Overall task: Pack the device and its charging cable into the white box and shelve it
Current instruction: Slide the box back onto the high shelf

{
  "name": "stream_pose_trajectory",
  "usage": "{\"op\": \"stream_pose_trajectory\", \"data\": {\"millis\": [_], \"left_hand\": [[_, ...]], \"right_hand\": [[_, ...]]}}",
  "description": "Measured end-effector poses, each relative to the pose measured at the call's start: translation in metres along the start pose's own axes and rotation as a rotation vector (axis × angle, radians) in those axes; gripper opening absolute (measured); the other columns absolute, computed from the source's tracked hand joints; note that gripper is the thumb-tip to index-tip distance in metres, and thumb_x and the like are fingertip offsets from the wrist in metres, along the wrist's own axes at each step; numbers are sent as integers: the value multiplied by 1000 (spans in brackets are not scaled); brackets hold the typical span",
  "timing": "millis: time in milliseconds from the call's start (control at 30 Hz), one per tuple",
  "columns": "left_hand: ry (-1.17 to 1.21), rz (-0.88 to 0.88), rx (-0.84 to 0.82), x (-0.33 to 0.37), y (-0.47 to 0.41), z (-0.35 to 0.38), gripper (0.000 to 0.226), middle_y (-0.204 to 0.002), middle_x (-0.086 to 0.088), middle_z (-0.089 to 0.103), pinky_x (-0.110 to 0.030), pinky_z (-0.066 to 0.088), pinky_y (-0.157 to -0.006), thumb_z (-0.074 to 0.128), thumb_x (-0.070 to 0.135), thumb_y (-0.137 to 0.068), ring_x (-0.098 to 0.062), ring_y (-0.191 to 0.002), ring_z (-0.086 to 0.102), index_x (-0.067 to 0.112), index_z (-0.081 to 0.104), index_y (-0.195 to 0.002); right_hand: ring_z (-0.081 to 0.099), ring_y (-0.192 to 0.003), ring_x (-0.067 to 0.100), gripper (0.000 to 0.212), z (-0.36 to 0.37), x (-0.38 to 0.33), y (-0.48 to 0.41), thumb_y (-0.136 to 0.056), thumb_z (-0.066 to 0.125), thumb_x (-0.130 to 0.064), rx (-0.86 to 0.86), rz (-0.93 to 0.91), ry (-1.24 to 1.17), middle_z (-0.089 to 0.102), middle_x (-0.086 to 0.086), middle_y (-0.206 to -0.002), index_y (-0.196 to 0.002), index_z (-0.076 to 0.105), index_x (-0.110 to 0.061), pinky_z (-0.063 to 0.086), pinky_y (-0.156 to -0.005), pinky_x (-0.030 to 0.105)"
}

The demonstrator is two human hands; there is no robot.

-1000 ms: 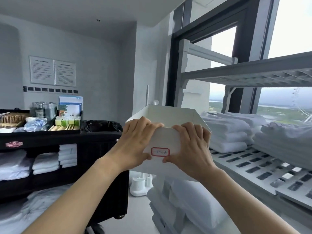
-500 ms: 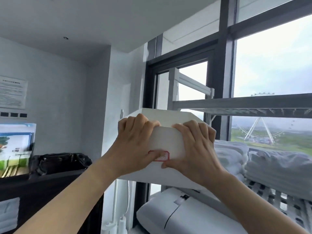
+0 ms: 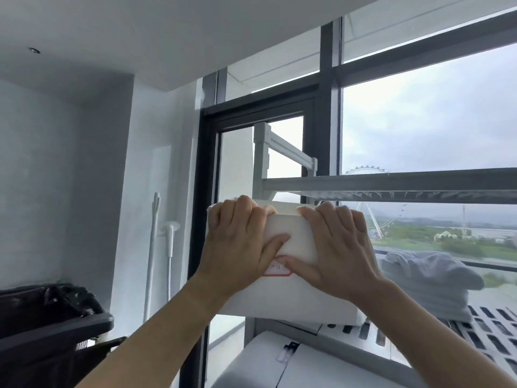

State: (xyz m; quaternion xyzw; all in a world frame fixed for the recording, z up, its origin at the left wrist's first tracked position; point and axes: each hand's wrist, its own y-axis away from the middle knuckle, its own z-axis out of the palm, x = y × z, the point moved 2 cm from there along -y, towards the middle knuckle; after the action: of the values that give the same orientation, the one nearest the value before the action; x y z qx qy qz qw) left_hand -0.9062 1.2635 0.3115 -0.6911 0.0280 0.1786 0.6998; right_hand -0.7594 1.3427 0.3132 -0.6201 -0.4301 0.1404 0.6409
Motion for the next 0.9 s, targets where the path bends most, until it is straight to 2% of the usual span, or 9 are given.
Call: {"op": "stream_pose_trajectory", "data": {"millis": [100, 200, 567, 733, 900], "left_hand": [[21, 6, 8, -3, -1, 10, 40, -90, -10, 54, -37, 31, -80, 33, 50, -92, -22, -86, 41, 14, 48, -102], [41, 10, 46, -10, -6, 16, 39, -90, -11, 56, -37, 32, -81, 33, 50, -92, -21, -86, 41, 15, 47, -102], [88, 9, 117, -34, -21, 13, 37, -91, -11, 57, -35, 31, -83, 34, 49, -90, -19, -87, 40, 16, 46, -100], [87, 35, 165, -33, -32, 5, 36, -90, -12, 57, -37, 31, -81, 35, 47, -91, -21, -86, 41, 15, 46, -100], [117, 17, 195, -24, -42, 11, 34, -88, -13, 58, -36, 30, -81, 36, 46, -90, -21, -86, 40, 15, 46, -98]], "right_hand": [[39, -81, 20, 44, 5, 2, -3, -86, 45, -53, 65, 8, 32, 54, 6, -92, -102, 50, -12, 29, -75, 33], [39, -79, 21, 35, 7, 1, -11, -89, 44, -47, 140, 35, 54, 53, 6, -88, -97, 49, -13, 30, -74, 33], [41, -81, 20, 35, -1, -12, -35, -90, 43, -47, 193, 2, 109, 55, 6, -89, -98, 50, -14, 31, -76, 34], [42, -81, 21, 35, -11, -12, -42, -88, 49, -46, 256, -15, 139, 57, 7, -88, -97, 52, -13, 32, -76, 34], [40, -79, 21, 36, -20, -2, -45, -89, 46, -46, 249, -44, 202, 58, 7, -85, -94, 55, -12, 31, -74, 35]]}}
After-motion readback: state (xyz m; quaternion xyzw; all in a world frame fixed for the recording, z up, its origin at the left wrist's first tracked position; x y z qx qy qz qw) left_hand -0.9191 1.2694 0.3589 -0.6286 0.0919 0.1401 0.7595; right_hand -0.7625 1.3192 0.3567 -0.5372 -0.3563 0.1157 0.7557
